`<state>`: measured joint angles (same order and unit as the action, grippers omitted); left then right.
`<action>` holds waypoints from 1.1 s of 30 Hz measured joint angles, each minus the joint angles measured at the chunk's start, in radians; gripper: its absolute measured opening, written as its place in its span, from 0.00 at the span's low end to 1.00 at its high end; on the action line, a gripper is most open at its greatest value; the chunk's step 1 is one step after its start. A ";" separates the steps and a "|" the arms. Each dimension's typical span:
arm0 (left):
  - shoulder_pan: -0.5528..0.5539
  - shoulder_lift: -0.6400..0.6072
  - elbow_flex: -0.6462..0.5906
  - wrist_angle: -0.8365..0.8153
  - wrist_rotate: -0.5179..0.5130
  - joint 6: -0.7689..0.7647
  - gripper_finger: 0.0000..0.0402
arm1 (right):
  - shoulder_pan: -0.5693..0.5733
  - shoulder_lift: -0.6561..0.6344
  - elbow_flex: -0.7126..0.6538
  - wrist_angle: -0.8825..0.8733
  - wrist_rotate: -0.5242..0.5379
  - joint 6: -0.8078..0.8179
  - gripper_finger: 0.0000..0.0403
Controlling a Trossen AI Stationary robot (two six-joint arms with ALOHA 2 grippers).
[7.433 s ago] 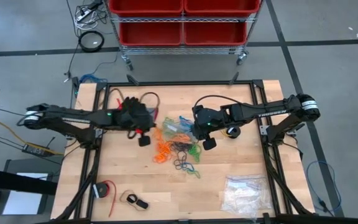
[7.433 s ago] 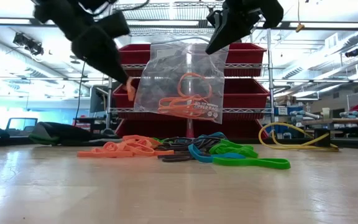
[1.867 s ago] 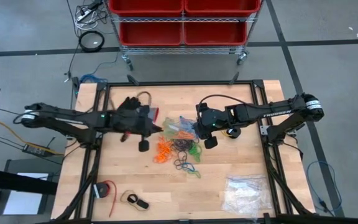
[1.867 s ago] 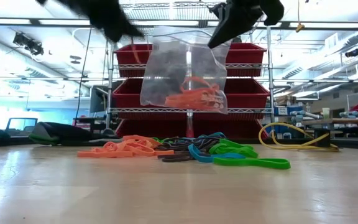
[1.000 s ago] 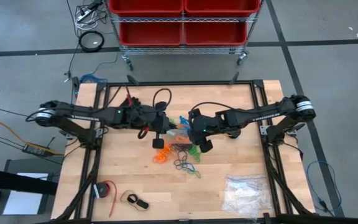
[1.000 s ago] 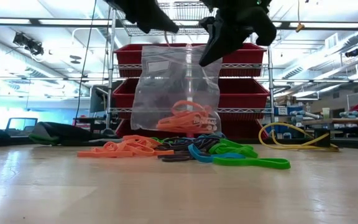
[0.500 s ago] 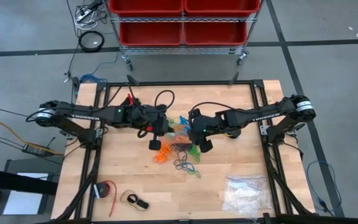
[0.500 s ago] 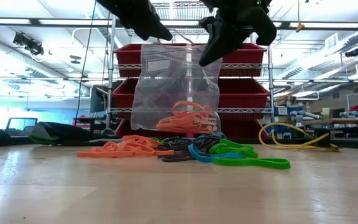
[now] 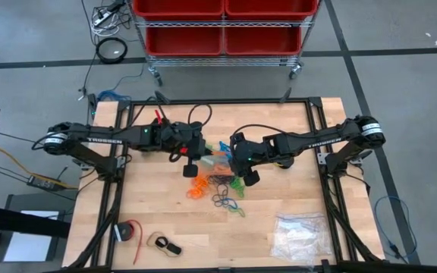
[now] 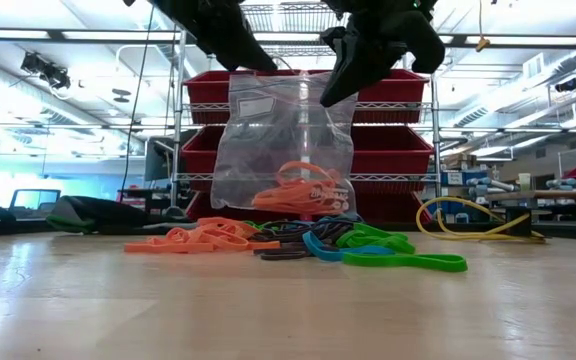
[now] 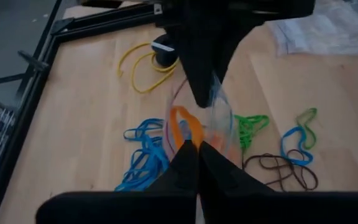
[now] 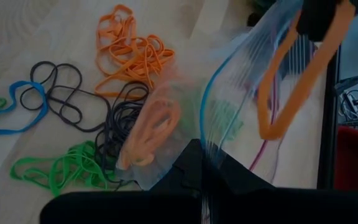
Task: Sort rubber bands
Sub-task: Put the orange rubber band into the transparent zip bag
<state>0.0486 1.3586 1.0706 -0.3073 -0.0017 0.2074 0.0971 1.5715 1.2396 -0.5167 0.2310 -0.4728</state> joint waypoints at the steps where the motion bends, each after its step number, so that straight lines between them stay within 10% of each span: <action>1: -0.001 0.000 0.000 0.000 0.000 -0.002 0.04 | 0.000 0.000 0.000 0.000 0.000 0.000 0.00; 15: -0.002 -0.025 -0.001 -0.055 -0.086 -0.005 0.54 | 0.000 -0.001 0.000 -0.007 0.031 -0.002 0.00; 24: -0.002 -0.188 -0.010 -0.240 -0.160 -0.047 0.57 | -0.001 -0.095 0.000 -0.073 0.090 -0.027 0.00; 33: -0.045 -0.241 -0.252 -0.176 0.003 -0.222 0.57 | -0.006 -0.253 0.001 -0.165 0.036 -0.050 0.00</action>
<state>0.0033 1.1177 0.8184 -0.4834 0.0009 -0.0147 0.0912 1.3186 1.2404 -0.6819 0.2667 -0.5227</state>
